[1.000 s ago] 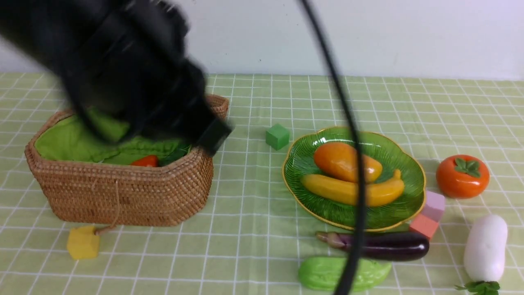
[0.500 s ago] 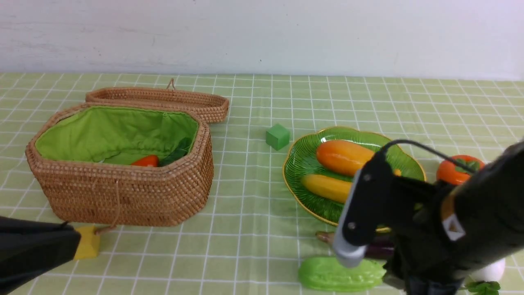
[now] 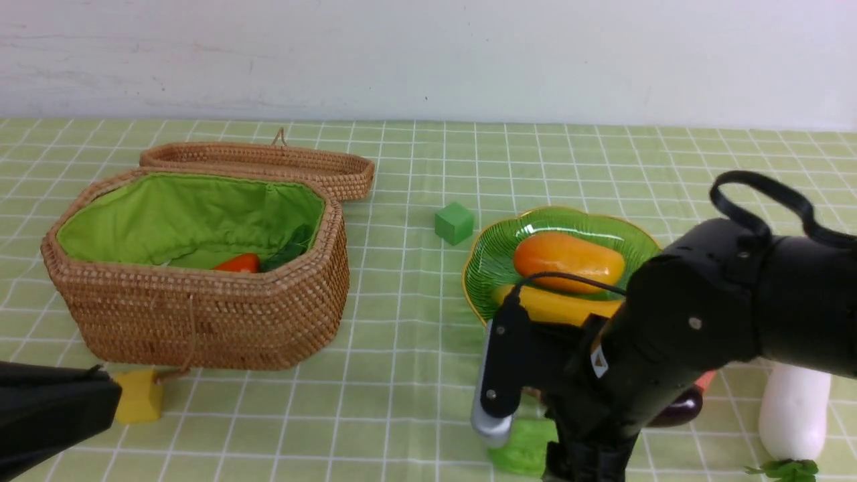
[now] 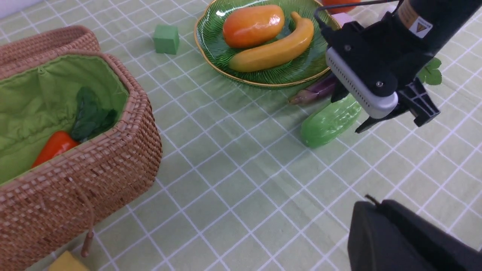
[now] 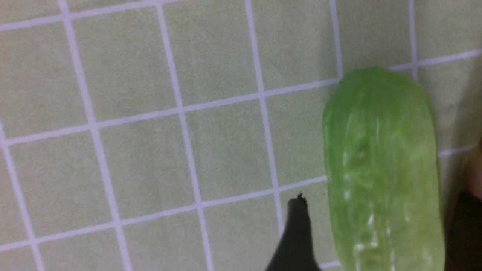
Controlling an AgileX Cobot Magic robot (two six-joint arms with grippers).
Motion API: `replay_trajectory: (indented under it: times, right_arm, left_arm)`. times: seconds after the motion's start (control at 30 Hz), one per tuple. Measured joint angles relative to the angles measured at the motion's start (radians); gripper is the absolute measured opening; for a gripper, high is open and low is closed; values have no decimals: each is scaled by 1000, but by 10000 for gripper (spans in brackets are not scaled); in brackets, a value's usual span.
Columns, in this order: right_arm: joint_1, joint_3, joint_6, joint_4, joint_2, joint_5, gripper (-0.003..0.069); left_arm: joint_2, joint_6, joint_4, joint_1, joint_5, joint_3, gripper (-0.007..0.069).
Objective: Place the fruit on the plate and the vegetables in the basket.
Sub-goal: Take a chayote with your right arm and place it on the basket on the left.
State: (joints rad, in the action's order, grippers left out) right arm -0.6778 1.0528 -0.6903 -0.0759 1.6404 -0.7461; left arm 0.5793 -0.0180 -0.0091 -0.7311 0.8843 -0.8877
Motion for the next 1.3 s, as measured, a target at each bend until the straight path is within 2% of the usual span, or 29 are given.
replay_trajectory:
  times: [0.1,0.23,0.67,0.73,0.83,1.0,1.13,1.23,1.27,1.3]
  right_arm:
    - [0,17,-30,1,36,26,598]
    - [0,45,-35,5,78,28,618]
    - [0,77,-37,45,215,22,541]
    - [0,78,-37,46,216,19,517]
    - [0,78,-37,43,216,10,444]
    - [0,100,-37,42,217,-36,442]
    - [0,196,-23,-41,195,-168,442]
    - [0,302,-14,-185,155,-172,442]
    - [0,310,-14,-195,150,-169,442]
    - [0,369,-14,-268,138,-136,442]
  left_arm:
    - [0,0,0,0,5,0,-13]
    - [0,0,0,0,15,0,-13]
    - [0,0,-1,0,49,0,-13]
    - [0,0,-1,0,49,0,-13]
    - [0,0,1,0,53,0,-13]
    - [0,0,29,0,59,0,-13]
    - [0,-56,115,0,64,0,-13]
    - [0,-151,253,0,64,0,-13]
    - [0,-161,253,0,64,0,-13]
    - [0,-232,341,0,64,0,-13]
